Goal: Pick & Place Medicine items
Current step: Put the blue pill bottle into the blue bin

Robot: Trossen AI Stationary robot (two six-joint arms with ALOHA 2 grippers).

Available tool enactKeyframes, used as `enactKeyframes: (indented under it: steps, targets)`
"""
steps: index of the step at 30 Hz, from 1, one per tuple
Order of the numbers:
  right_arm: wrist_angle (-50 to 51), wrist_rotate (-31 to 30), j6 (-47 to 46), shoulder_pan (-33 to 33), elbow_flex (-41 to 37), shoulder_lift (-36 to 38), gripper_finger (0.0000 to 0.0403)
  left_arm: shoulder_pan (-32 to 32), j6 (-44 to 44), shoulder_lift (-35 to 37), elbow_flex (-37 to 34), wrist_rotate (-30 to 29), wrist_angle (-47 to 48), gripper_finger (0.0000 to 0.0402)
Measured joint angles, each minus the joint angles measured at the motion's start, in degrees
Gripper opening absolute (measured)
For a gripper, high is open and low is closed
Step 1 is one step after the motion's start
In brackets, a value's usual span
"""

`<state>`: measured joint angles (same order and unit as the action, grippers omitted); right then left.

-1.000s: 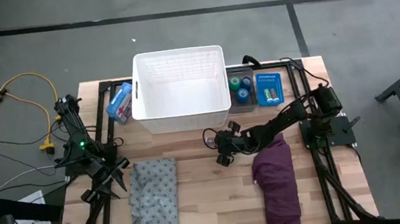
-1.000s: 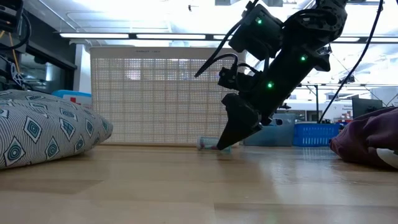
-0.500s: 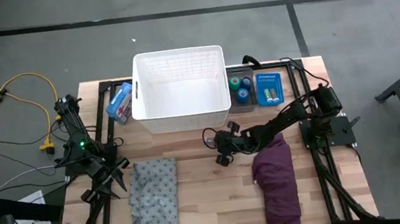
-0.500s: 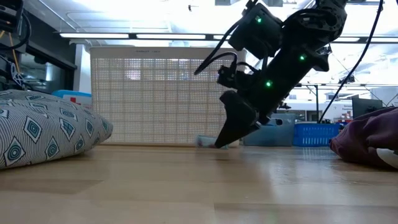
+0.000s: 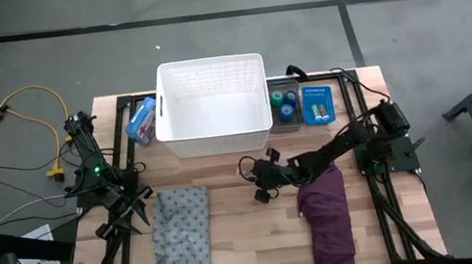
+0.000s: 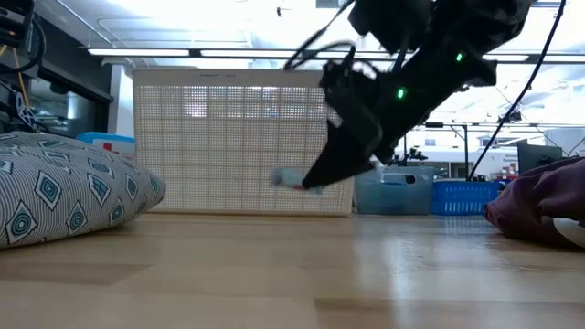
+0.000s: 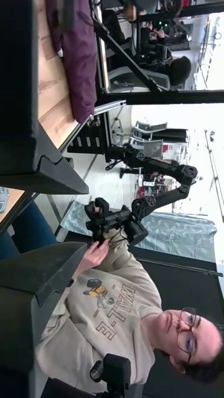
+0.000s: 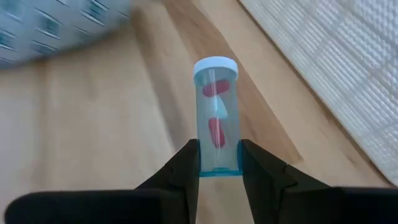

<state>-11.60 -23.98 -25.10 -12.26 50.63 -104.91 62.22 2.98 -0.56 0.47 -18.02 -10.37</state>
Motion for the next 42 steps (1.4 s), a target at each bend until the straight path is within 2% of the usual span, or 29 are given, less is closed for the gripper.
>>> enactKeyframes:
  steps: [8,24,32,42]
  targets:
    - [-0.3,-3.7,-0.2,-4.7,0.0,5.7,0.0091,0.0,0.0,0.0,0.0,0.0,0.0,0.0127]
    - [4.3,-18.2,-1.2,-16.0,0.0,13.9,0.0091,0.0,0.0,0.0,0.0,0.0,0.0,0.0127]
    - [10.9,-20.1,-10.4,-17.5,0.0,13.9,0.0091,0.0,0.0,0.0,0.0,0.0,0.0,0.0127]
    - [32.5,-24.2,-28.3,-17.4,0.0,18.6,0.0091,0.0,0.0,0.0,0.0,0.0,0.0,0.0127]
